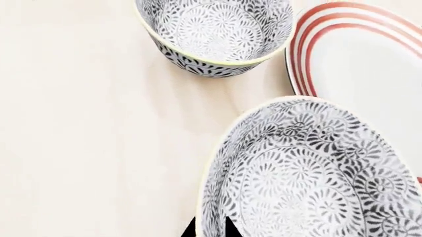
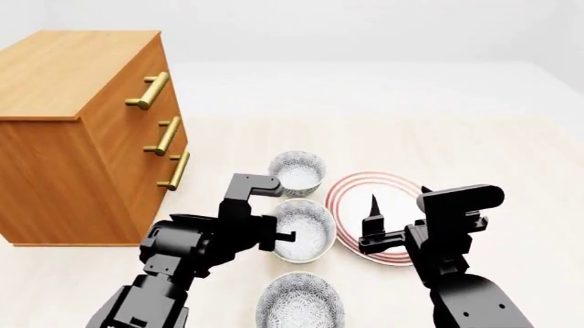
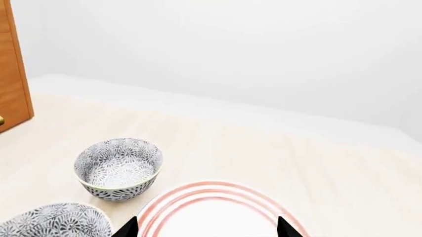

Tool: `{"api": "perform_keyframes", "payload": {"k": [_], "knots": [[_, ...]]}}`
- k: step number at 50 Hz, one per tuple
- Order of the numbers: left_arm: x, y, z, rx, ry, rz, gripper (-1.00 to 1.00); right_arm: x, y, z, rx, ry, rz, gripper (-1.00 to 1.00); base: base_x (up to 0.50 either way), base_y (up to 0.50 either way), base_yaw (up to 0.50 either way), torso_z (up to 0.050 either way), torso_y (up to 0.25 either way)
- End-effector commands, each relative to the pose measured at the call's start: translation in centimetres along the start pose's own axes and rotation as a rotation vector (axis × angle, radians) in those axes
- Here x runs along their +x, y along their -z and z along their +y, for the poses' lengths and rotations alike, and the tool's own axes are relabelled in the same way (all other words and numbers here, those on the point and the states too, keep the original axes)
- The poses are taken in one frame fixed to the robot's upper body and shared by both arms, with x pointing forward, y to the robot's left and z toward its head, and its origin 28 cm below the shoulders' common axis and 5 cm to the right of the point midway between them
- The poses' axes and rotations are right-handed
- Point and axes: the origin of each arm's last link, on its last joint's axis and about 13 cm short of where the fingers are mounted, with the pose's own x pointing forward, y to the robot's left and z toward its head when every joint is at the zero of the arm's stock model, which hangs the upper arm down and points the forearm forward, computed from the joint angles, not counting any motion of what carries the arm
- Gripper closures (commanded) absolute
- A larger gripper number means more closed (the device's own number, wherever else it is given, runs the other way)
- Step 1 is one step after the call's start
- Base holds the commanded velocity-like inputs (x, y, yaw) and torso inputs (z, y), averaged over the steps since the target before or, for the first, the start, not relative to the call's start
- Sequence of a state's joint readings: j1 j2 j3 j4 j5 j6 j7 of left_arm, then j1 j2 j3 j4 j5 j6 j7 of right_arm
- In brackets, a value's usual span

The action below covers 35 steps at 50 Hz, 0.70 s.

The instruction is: Stack the bowl in the middle on the bowl at the back.

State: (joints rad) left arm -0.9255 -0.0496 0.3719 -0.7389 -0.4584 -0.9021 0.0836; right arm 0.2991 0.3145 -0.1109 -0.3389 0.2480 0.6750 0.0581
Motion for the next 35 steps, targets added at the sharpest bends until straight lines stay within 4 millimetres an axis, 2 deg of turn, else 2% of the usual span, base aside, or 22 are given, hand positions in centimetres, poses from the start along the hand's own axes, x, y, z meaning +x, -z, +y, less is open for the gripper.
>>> {"api": "perform_keyframes", "payload": {"k": [1, 24, 35], "knots": [[-0.3, -0.5, 0.5, -0.055, 0.01, -0.018, 1.0, 0.0, 0.0, 0.0, 0.017, -0.008, 0.007, -1.0, 0.0, 0.0, 0.0, 0.0, 0.0], [-2.9, -2.7, 1.1, -0.15, 0.035, -0.094, 1.0, 0.0, 0.0, 0.0, 0.032, -0.007, 0.015, -1.0, 0.0, 0.0, 0.0, 0.0, 0.0], [-6.0, -3.3, 0.4, -0.156, 0.122, -0.178, 1.0, 0.0, 0.0, 0.0, 0.034, -0.006, 0.015, -1.0, 0.0, 0.0, 0.0, 0.0, 0.001]]}}
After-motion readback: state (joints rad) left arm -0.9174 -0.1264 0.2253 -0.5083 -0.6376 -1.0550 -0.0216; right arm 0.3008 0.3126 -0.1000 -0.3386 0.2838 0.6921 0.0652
